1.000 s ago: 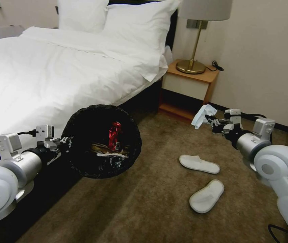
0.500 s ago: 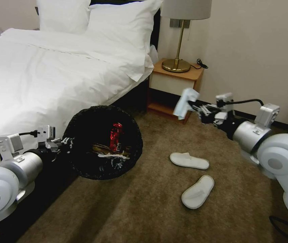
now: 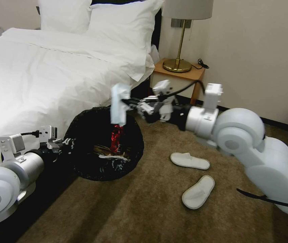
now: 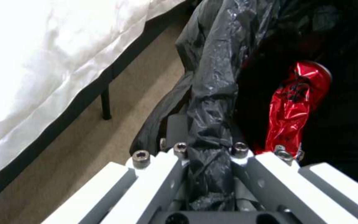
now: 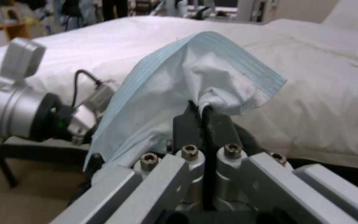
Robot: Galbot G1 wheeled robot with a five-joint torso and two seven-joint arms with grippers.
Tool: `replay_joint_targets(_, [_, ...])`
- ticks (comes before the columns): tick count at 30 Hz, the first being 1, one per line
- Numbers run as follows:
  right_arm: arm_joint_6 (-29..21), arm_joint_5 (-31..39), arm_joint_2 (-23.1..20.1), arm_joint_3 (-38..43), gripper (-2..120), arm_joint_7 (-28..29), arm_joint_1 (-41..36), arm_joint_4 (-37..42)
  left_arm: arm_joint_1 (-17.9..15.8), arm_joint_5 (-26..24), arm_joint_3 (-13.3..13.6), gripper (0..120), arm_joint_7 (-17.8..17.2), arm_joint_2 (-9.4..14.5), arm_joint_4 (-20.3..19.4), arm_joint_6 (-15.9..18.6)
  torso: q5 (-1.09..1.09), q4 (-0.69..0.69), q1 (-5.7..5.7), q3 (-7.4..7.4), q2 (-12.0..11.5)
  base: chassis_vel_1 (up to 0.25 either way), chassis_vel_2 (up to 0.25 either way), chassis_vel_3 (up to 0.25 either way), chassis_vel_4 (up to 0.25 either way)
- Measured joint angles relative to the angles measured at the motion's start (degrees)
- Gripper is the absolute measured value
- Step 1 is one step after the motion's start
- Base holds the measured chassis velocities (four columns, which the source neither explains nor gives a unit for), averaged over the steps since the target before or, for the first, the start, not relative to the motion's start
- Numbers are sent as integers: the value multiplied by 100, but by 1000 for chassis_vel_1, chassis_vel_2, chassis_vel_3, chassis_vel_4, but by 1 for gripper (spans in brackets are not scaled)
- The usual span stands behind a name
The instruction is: Pick up the trash bin, then pick up the garbage on the floor and place it into the trash bin.
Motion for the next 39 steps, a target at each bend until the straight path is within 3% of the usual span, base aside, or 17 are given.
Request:
replay_joint_targets(12, [-227, -45, 242, -722, 0, 147, 456, -46, -43, -259, 39, 2, -332, 150, -25, 0, 0, 1, 0, -1, 0, 0, 0, 0, 0])
replay_joint_targets(16, [-263, -165, 268, -867, 13, 220, 431, -94, -43, -335, 12, 2, -360, 174, -48, 0, 0, 1, 0, -1, 0, 0, 0, 0, 0])
replay_joint_targets(20, [-283, -198, 279, -946, 34, 559, 316, -136, -44, -468, -6, 2, -476, 144, -86, 0, 0, 1, 0, 0, 0, 0, 0, 0, 0])
replay_joint_targets(21, [-283, -198, 279, -946, 34, 559, 316, -136, -44, -468, -6, 2, -476, 144, -86, 0, 0, 1, 0, 0, 0, 0, 0, 0, 0])
replay_joint_targets(30, [-264, -356, 346, -947, 70, 780, 215, -169, 17, -942, -52, 2, -935, 198, -245, 0, 0, 0, -1, -1, 0, 0, 0, 0, 0])
replay_joint_targets(39, [-241, -349, 464, -912, 97, 876, 262, -188, 18, -915, -34, 2, -941, 179, -260, 0, 0, 0, -1, -1, 0, 0, 0, 0, 0])
